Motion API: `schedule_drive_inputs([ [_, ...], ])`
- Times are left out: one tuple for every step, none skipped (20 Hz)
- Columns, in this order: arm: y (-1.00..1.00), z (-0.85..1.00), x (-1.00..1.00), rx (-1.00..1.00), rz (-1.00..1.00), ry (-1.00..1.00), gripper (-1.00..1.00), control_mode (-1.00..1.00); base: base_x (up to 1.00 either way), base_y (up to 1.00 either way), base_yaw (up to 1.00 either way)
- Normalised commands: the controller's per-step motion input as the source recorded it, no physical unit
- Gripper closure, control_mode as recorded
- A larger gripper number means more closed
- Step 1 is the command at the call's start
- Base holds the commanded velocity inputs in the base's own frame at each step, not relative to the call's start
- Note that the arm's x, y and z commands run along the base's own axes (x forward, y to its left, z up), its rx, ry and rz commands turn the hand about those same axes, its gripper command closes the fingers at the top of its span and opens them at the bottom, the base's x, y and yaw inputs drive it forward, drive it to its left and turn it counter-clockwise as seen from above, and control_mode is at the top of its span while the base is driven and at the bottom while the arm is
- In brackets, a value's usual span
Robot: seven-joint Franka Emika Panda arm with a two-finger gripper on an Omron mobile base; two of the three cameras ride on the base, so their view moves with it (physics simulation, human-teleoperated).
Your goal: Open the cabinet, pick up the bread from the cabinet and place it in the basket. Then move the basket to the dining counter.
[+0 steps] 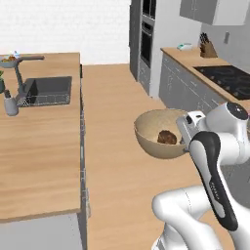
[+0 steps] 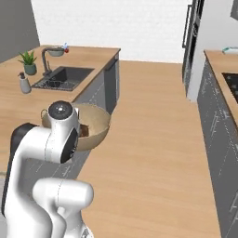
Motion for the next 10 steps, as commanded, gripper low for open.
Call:
schedule_drive_inputs([
  [0.00,0.00,0.00,0.00,0.00,0.00,1.00,1.00,-0.96,0.47,0.24],
  [0.00,0.00,0.00,0.00,0.00,0.00,1.00,1.00,-1.00,0.41,0.27],
  [0.00,0.00,0.00,0.00,0.00,0.00,1.00,1.00,-1.00,0.33,0.27],
  [0.00,0.00,0.00,0.00,0.00,0.00,1.00,1.00,-0.84,0.46,0.27],
  [0.00,0.00,0.00,0.00,0.00,0.00,1.00,1.00,-0.68,0.68,0.29],
  [0.00,0.00,0.00,0.00,0.00,0.00,1.00,1.00,-0.36,1.00,0.29],
  [0.00,0.00,0.00,0.00,0.00,0.00,1.00,1.00,-0.25,1.00,0.27],
  [0.00,0.00,0.00,0.00,0.00,0.00,1.00,1.00,-0.46,1.00,0.20],
  [0.00,0.00,0.00,0.00,0.00,0.00,1.00,1.00,-0.54,1.00,0.16],
  [0.00,0.00,0.00,0.00,0.00,0.00,1.00,1.00,-0.34,1.00,0.12],
])
